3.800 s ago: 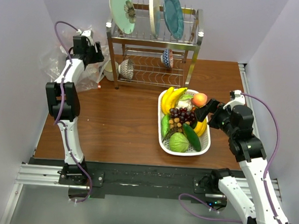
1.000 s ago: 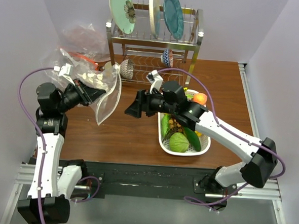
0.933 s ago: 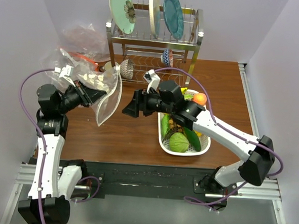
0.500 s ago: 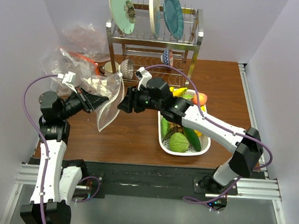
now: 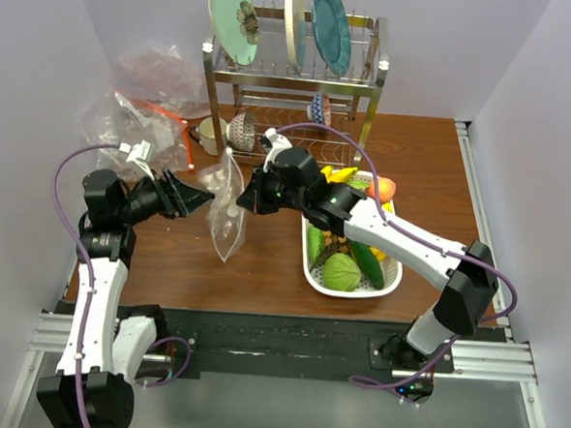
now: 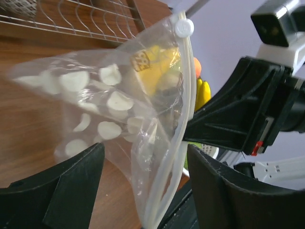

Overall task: Place the food in the zip-top bag and seal the zipper
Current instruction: Open the zipper of the food storage bag.

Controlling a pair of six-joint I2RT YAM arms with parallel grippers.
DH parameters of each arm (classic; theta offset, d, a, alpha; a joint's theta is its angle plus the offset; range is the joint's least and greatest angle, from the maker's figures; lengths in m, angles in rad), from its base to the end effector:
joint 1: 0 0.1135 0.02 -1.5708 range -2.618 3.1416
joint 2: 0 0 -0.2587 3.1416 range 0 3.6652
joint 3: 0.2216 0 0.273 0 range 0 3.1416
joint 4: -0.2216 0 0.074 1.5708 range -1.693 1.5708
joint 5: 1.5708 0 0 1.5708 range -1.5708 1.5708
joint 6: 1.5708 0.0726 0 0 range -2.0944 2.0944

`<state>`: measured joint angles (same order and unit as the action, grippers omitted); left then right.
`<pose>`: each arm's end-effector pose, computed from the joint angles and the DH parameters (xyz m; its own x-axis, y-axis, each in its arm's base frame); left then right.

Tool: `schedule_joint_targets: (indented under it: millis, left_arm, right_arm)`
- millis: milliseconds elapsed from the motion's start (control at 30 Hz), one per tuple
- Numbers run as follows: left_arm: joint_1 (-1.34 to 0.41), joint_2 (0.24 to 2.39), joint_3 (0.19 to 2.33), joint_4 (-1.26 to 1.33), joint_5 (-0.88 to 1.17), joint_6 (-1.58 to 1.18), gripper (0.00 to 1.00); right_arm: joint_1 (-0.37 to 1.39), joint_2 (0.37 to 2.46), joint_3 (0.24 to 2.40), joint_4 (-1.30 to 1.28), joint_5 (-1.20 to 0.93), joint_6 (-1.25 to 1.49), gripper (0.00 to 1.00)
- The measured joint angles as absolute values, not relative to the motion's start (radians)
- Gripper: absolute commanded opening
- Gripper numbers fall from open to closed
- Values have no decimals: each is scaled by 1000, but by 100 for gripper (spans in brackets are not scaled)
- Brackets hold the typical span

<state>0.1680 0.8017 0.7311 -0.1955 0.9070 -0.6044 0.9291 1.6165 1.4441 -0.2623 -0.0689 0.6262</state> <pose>0.2309 -0.0188 0.3092 -0.5806 -0.4536 -0.6762 0.3844 0.5794 -0.7187 0.2577 0.3533 0.3237 -0.6945 0.0473 -0.7179 -0.5301 0.6410 0.5551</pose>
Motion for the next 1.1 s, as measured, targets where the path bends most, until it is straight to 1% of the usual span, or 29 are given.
schedule_joint_targets:
  millis: [167, 233, 400, 500, 567, 600, 667, 700, 800, 867, 900, 1000, 1100]
  left_arm:
    - [121, 815, 828, -317, 797, -479, 74]
    - [63, 812, 844, -330, 749, -449, 73]
    - [-146, 823, 849, -362, 580, -389, 71]
    - [-219, 852, 850, -389, 474, -351, 71]
    - [-245, 870, 852, -398, 418, -332, 68]
    - [-254, 879, 854, -402, 395, -326, 60]
    - [-270, 896, 856, -406, 356, -316, 50]
    - [-275, 902, 857, -406, 346, -312, 39]
    - [-300, 924, 859, -405, 316, -300, 22]
    - [-319, 937, 863, -407, 293, -293, 15]
    - [-326, 942, 866, -410, 279, -290, 7]
    - [-341, 945, 886, -429, 250, -278, 0]
    - [-346, 952, 940, -476, 209, -265, 0]
  right_arm:
    - [929, 1617, 1448, -345, -36, 630, 0]
    - [929, 1617, 1448, -363, -34, 633, 0]
    - [929, 1617, 1454, -397, -31, 645, 0]
    - [929, 1617, 1463, -406, -31, 648, 0]
    - [929, 1617, 1470, -406, -31, 650, 0]
    - [929, 1617, 1473, -406, -31, 651, 0]
    - [929, 1617, 1479, -406, -32, 652, 0]
    - [929, 1617, 1480, -406, -32, 653, 0]
    - [929, 1617, 1483, -407, -32, 655, 0]
    - [929, 1617, 1486, -408, -32, 655, 0]
    - [929, 1617, 1488, -411, -32, 655, 0]
    - [929, 1617, 1494, -419, -28, 655, 0]
    - [924, 1621, 1494, -421, -23, 655, 0]
